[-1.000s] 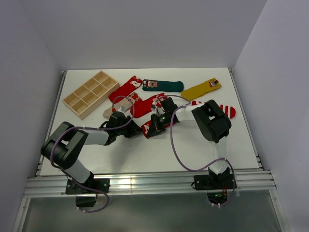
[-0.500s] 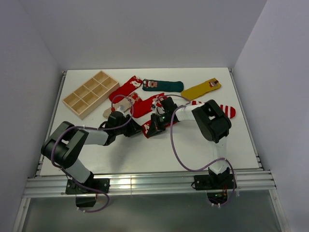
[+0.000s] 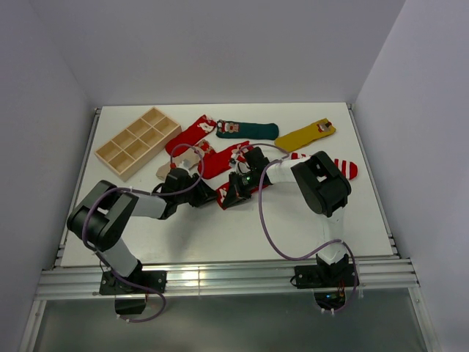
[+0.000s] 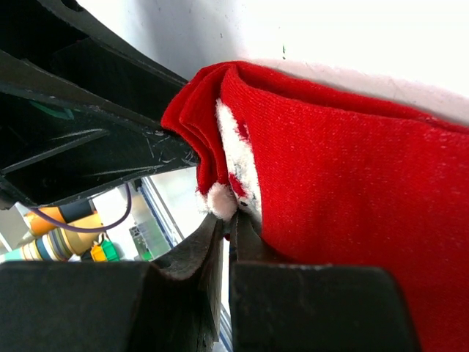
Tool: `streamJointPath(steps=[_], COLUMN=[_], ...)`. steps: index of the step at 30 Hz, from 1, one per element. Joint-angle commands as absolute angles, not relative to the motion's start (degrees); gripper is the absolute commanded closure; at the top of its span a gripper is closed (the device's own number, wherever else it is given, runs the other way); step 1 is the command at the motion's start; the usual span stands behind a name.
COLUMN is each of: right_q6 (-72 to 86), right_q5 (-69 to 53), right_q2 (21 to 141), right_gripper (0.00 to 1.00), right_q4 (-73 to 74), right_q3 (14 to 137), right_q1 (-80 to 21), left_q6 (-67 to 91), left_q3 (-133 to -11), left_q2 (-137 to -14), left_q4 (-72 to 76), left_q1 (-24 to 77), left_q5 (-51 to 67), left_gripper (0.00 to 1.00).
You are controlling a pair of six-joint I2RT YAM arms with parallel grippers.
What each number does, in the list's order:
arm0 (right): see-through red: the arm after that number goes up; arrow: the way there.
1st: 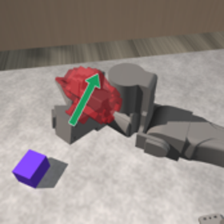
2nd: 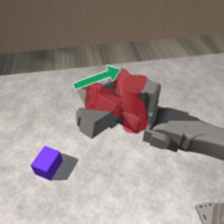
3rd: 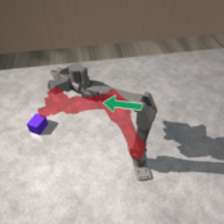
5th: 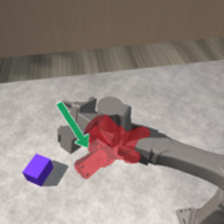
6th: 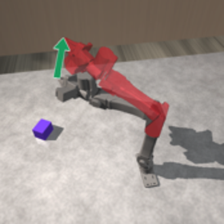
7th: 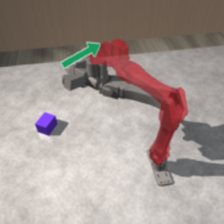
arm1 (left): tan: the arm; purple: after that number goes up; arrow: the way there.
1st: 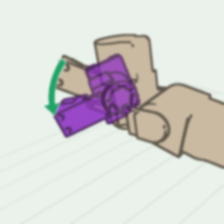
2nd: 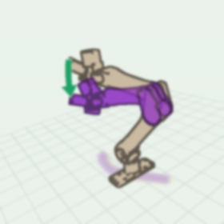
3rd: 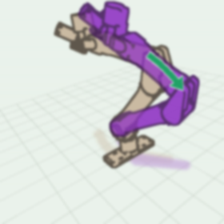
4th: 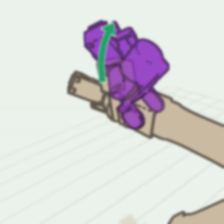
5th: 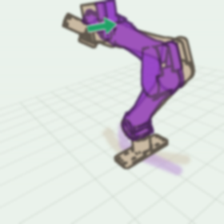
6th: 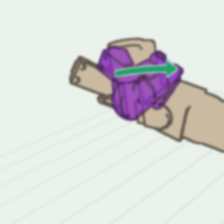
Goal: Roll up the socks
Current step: Roll the sock at the center of the board.
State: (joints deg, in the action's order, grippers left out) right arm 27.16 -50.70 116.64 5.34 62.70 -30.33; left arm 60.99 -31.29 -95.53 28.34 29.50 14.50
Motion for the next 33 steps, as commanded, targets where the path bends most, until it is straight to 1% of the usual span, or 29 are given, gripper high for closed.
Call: streamJointPath(steps=[1,3,4,8,12,18,19,21,22,24,25,27,28,31,33], right_q6=[25.7,25.6,25.5,25.3,25.2,25.0,24.8,24.0,23.7,22.9,22.5,22.2,22.0,21.5,21.4], right_q5=[-48.3,-48.2,-48.2,-48.0,-47.8,-46.8,-46.1,-45.2,-43.9,-42.5,-40.9,-38.8,-37.6,-32.0,-28.1], right_q2=[118.5,118.6,118.6,118.7,118.7,118.4,118.2,116.9,116.3,113.8,112.9,110.6,108.1,102.2,99.4], right_gripper=[1.0,1.0,1.0,1.0,1.0,1.0,0.98,0.96,0.94,0.89,0.85,0.81,0.77,0.69,0.68], right_q4=[6.7,7.0,7.0,7.6,8.1,9.1,9.5,10.2,10.5,11.1,11.2,10.8,10.6,8.2,6.1], right_q3=[64.6,64.8,64.9,65.2,65.5,66.2,66.3,66.1,66.0,65.2,64.8,63.3,62.8,59.6,57.3], right_q1=[-29.8,-29.8,-29.8,-29.8,-29.8,-29.9,-29.9,-29.9,-29.9,-30.0,-30.1,-30.1,-30.3,-31.1,-31.6], left_q6=[61.1,61.3,61.5,62.2,63.0,63.3,63.3,63.5,63.6,63.9,64.1,64.7,64.9,65.0,64.9], left_q3=[-33.2,-33.4,-33.7,-35.0,-36.3,-38.6,-38.9,-40.0,-40.4,-41.9,-42.4,-43.6,-44.1,-46.6,-48.2], left_q2=[-97.2,-97.3,-97.6,-98.5,-99.2,-99.6,-99.4,-98.7,-98.5,-97.9,-97.6,-97.4,-97.5,-98.1,-98.6], left_q4=[28.3,27.6,27.3,24.2,20.7,15.8,15.1,12.8,11.8,8.3,7.1,4.3,3.3,-1.4,-3.5], left_q1=[29.4,29.4,29.4,29.4,29.4,29.5,29.7,29.9,30.0,30.1,30.1,30.2,30.3,30.7,30.8], left_q5=[14.0,13.4,13.2,11.8,9.8,7.9,7.5,6.7,5.5,4.7,3.9,3.3,3.0,2.0,1.2], left_gripper=[0.63,0.62,0.59,0.6,0.66,0.77,0.83,0.89,0.94,1.0,1.0,1.0,1.0,1.0,1.0])
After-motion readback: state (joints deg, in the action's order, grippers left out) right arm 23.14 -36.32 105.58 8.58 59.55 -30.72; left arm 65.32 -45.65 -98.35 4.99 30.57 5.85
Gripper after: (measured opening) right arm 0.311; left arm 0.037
